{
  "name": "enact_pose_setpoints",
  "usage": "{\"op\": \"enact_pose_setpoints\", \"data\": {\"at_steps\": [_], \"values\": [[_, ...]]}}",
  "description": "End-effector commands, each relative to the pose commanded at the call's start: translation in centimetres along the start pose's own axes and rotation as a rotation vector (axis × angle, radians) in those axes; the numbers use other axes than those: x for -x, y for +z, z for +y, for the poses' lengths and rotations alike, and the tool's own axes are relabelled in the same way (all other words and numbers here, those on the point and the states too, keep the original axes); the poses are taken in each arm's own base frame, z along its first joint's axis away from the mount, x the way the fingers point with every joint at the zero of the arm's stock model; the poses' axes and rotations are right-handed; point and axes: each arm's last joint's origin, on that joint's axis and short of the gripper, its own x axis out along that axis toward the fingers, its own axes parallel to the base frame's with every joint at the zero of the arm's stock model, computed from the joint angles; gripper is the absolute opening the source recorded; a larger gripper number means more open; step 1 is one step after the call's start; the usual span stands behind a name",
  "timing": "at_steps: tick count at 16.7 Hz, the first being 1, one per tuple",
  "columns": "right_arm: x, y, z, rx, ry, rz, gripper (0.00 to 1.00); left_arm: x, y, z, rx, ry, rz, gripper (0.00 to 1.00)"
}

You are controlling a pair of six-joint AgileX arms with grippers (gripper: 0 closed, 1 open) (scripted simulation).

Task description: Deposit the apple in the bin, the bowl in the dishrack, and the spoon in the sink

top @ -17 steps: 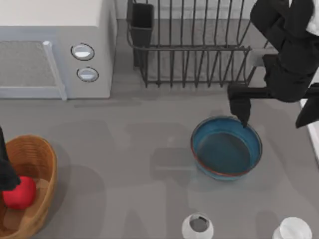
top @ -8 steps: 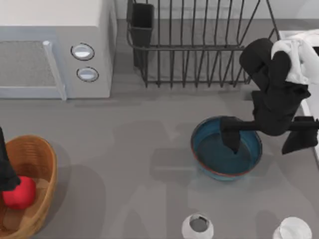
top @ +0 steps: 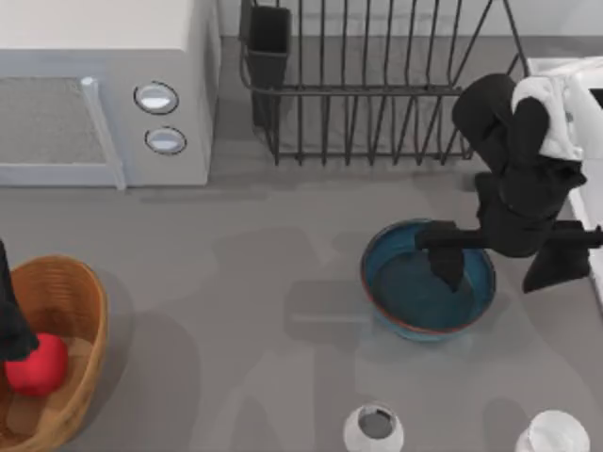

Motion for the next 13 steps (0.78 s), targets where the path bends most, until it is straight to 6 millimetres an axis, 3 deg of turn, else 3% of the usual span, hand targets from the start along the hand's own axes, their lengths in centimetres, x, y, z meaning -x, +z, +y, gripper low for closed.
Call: {"op": "enact_pose_setpoints", "data": {"at_steps": [8, 13], "values": [[0.0, 0.0, 0.0, 0.0, 0.0, 0.0, 0.02, 0.0, 0.0, 0.0, 0.0, 0.0, 0.0, 1.0], [0.0, 0.0, 0.0, 0.0, 0.0, 0.0, 0.0, 0.0, 0.0, 0.0, 0.0, 0.0, 0.0, 1.0]]}}
